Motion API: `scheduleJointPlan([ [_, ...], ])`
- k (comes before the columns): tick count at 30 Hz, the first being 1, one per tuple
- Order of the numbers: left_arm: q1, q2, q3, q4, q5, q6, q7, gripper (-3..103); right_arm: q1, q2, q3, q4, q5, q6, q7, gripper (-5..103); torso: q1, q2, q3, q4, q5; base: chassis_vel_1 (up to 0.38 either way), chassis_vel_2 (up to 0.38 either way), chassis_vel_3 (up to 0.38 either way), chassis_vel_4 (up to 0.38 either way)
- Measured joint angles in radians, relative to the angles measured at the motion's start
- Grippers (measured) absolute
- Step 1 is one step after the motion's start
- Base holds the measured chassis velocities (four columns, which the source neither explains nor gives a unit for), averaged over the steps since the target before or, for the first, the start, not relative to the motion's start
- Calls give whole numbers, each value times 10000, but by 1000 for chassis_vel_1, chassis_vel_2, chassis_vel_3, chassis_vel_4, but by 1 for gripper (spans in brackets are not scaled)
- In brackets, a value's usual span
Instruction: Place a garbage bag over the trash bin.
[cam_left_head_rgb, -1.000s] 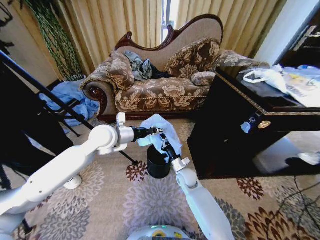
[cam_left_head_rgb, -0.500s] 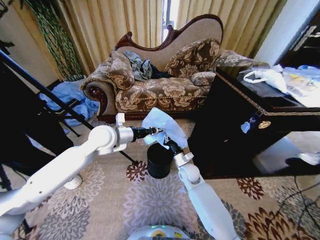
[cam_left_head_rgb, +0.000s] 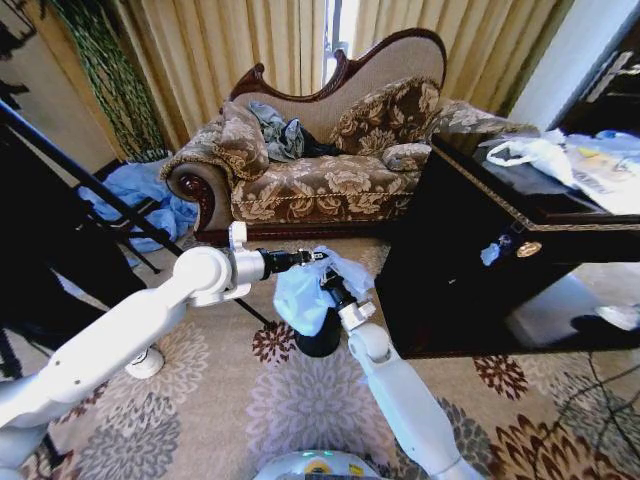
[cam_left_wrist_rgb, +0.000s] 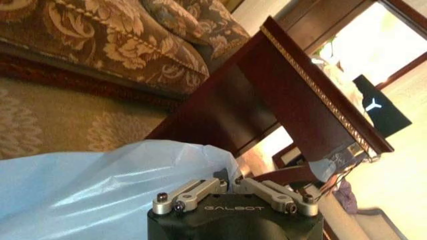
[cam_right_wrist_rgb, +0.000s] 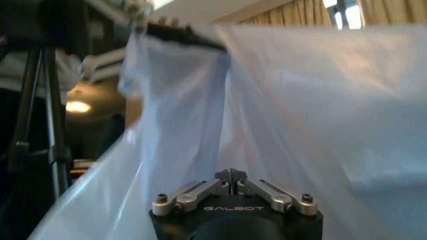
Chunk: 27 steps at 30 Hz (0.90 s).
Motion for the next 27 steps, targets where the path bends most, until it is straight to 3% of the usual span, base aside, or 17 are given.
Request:
scheduleJointPlan([
  [12, -125, -104, -195, 254, 73, -127, 91, 0, -607, -37, -456, 384, -196, -15, -52, 0, 0, 0, 0, -1, 0, 0, 0, 0, 0],
  [27, -157, -584, 89, 369, 272, -254, 24, 0, -137, 687, -644, 204, -327, -348, 385, 0, 0, 0, 0, -1, 0, 0, 0, 0, 0],
])
